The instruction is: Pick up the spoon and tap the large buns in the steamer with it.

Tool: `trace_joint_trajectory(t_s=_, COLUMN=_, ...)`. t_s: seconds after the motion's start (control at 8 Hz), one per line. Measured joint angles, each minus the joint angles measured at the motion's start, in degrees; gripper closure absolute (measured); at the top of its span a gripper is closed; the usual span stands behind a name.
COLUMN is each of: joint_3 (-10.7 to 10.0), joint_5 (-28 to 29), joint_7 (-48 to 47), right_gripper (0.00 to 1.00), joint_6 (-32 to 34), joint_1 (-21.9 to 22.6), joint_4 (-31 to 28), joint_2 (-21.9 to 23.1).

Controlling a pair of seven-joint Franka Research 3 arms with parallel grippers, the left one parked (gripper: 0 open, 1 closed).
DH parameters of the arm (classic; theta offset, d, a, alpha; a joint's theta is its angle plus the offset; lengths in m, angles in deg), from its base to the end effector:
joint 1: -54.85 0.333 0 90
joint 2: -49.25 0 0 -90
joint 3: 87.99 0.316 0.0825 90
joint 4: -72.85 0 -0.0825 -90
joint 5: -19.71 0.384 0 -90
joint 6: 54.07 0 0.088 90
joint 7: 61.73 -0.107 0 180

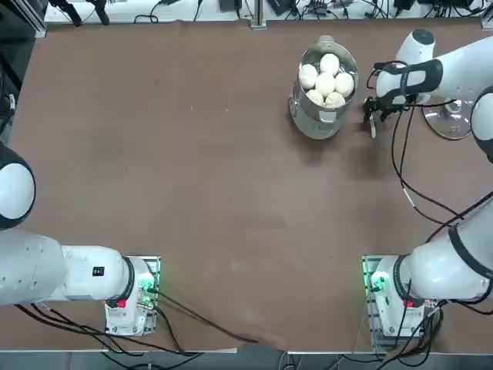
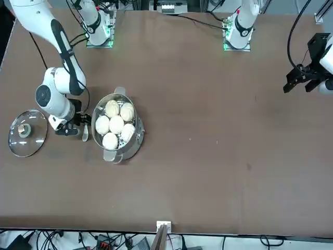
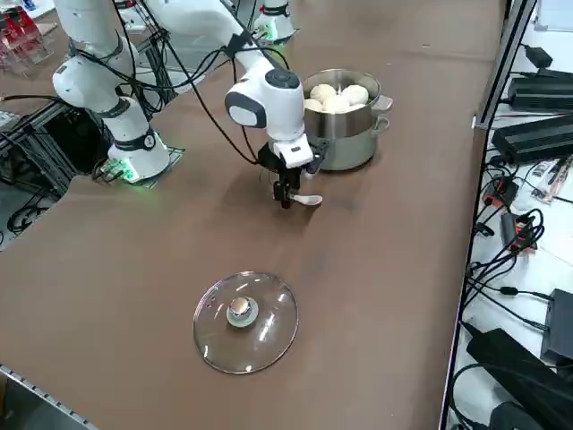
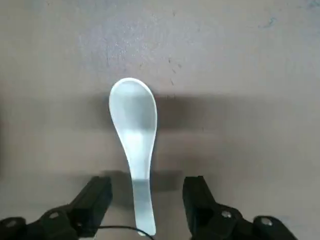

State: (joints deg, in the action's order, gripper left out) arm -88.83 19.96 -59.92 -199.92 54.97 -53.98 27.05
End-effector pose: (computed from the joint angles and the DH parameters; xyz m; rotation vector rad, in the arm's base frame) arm 0.5460 -0.0071 0.1959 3.1383 0.0255 -0.0871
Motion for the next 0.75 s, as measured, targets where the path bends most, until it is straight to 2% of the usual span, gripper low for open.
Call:
trace_joint_trajectory(t_s=0.5, joint_3=0.0, joint_5=0.0, joint_7=-0.5, right_gripper=0.35, joint_6=0.0, joint_1=0.1, joint_4=0.0, joint_2=0.0)
trace_joint_trajectory(t_s=0.75, joint_3=0.0, joint_5=0.0, joint_7=-0.7, right_gripper=0.37, joint_6=0.0, joint_1=0.1, joint_4=0.0, joint_2=-0.1)
